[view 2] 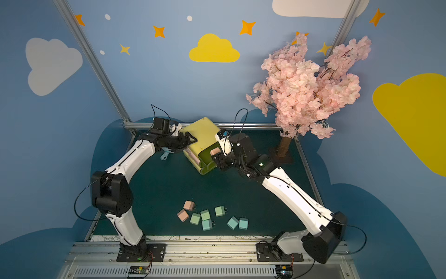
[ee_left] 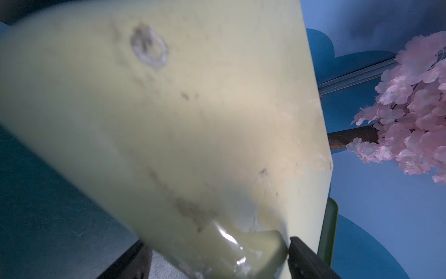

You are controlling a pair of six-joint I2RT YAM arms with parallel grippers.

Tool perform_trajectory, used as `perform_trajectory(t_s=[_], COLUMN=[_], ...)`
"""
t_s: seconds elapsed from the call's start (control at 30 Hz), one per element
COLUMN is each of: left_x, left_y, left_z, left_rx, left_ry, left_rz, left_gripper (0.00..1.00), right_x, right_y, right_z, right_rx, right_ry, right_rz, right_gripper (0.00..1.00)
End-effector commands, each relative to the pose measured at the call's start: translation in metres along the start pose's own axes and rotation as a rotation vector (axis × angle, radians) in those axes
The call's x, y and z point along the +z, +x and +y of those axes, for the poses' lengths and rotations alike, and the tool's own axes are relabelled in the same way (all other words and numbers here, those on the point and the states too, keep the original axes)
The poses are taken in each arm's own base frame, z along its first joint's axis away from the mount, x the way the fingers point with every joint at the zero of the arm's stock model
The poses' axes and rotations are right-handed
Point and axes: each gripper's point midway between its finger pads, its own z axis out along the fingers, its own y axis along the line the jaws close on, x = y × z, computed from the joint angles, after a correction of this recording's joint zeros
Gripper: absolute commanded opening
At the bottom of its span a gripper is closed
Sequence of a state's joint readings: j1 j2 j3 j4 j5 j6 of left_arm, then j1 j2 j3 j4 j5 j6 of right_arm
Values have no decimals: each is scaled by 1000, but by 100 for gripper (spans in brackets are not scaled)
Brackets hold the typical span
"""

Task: Place the plugs into the drawer by color
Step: Place the plug in the drawer.

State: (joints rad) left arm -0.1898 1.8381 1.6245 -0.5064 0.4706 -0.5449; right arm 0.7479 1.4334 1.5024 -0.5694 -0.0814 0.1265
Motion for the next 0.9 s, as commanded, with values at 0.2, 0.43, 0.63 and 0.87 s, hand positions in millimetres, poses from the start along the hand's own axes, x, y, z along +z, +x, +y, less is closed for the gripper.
perform_trajectory(t_s=[0.2, 0.43, 0.63, 0.87], left_x=[9, 8, 7, 6], left_y=[18, 19, 20, 20], left_z=[15, 14, 12, 12], left_rx=[-11, -10, -7, -7], left_ry=[-56, -52, -50, -50], left_rz=[58, 61, 60, 59], left_gripper=[89, 89, 89, 89], right_x=[48, 83, 97, 103], right_y=[6, 10, 19, 27], right_z=[-11, -21, -30, -30], right_rx=[-27, -40, -27, 4], right_ry=[-6, 20, 61, 57], right_rz=[188, 251, 322, 354], right_gripper=[14, 17, 20, 23])
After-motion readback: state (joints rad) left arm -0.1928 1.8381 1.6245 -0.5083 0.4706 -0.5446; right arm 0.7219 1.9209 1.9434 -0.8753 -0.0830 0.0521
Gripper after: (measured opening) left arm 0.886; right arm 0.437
